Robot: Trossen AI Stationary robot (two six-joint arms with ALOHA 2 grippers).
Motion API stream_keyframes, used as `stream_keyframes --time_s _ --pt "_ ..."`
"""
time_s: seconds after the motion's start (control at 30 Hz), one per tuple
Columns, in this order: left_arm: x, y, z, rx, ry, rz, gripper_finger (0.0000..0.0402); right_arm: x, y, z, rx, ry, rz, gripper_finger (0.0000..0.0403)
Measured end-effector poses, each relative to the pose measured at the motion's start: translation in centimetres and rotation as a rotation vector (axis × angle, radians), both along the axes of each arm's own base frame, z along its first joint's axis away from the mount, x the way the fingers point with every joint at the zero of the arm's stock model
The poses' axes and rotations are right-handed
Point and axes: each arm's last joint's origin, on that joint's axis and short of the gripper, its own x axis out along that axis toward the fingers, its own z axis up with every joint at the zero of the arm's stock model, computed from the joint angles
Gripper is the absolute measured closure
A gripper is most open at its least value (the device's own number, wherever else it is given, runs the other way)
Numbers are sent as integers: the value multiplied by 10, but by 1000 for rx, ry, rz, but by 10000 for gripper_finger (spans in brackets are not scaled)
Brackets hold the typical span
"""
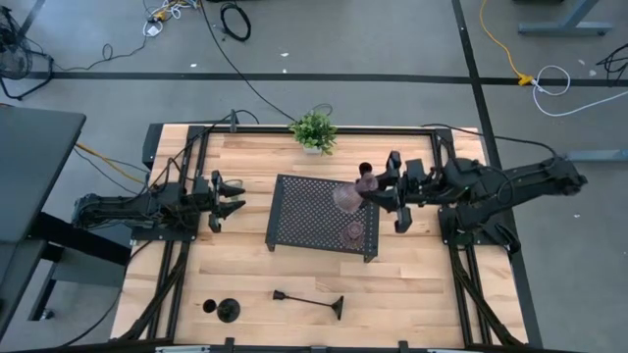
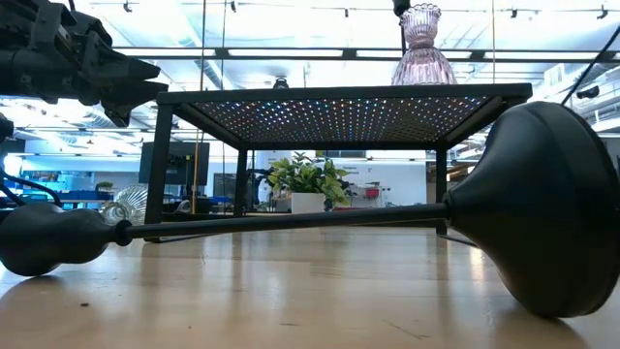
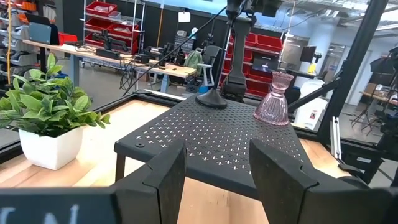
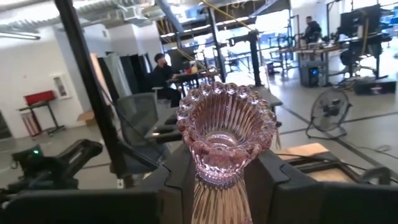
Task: Pick & Place candle stick holders
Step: Put the pink glass candle holder on the shelf
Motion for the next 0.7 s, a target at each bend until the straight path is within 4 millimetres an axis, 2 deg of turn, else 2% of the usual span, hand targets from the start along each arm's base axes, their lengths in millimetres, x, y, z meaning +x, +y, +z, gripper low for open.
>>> stream_keyframes --time_s 0.4,0.7 --pt "0 0 0 0 -3 0 223 12 32 -15 -7 60 7 312" --pt "0 0 0 0 -3 0 223 32 54 -35 -25 122 -7 312"
